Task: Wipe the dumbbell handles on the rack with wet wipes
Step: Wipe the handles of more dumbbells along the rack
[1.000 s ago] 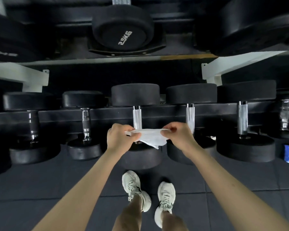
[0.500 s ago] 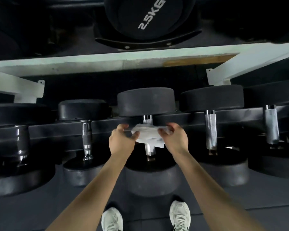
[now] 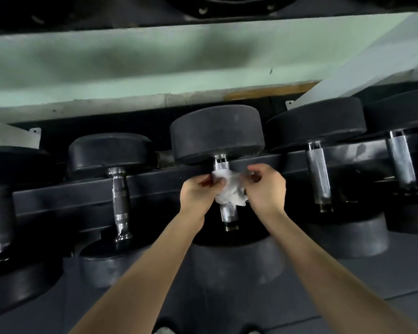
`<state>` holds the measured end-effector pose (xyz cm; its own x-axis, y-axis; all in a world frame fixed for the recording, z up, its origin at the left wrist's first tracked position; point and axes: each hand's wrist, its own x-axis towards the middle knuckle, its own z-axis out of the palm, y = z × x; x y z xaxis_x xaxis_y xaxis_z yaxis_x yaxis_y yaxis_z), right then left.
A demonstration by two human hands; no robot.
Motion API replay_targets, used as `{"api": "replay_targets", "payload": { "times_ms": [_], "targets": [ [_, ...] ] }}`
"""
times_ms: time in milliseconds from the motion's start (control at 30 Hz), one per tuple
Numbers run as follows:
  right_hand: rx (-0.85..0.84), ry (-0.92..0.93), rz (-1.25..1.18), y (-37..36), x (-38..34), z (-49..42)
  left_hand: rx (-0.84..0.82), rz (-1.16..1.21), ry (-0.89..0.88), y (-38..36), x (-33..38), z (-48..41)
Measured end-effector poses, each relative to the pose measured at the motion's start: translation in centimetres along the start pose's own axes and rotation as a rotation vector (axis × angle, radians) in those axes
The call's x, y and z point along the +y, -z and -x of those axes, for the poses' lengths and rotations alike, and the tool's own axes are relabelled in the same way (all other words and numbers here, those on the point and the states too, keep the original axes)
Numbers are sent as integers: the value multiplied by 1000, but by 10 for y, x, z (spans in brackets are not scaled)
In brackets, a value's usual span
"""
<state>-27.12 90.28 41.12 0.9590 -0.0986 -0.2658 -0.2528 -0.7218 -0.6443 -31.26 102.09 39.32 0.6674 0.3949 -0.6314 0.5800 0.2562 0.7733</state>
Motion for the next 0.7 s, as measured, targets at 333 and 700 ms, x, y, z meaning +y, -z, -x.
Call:
{"api": "replay_targets", "payload": {
  "times_ms": [333,700],
  "targets": [
    [-314,7,-375,-19,6,6,-31,283,-6,1,-13,-5],
    [-283,-23,-603,-32,1,-18,-128,433,5,-11,-12,-25]
  ]
}}
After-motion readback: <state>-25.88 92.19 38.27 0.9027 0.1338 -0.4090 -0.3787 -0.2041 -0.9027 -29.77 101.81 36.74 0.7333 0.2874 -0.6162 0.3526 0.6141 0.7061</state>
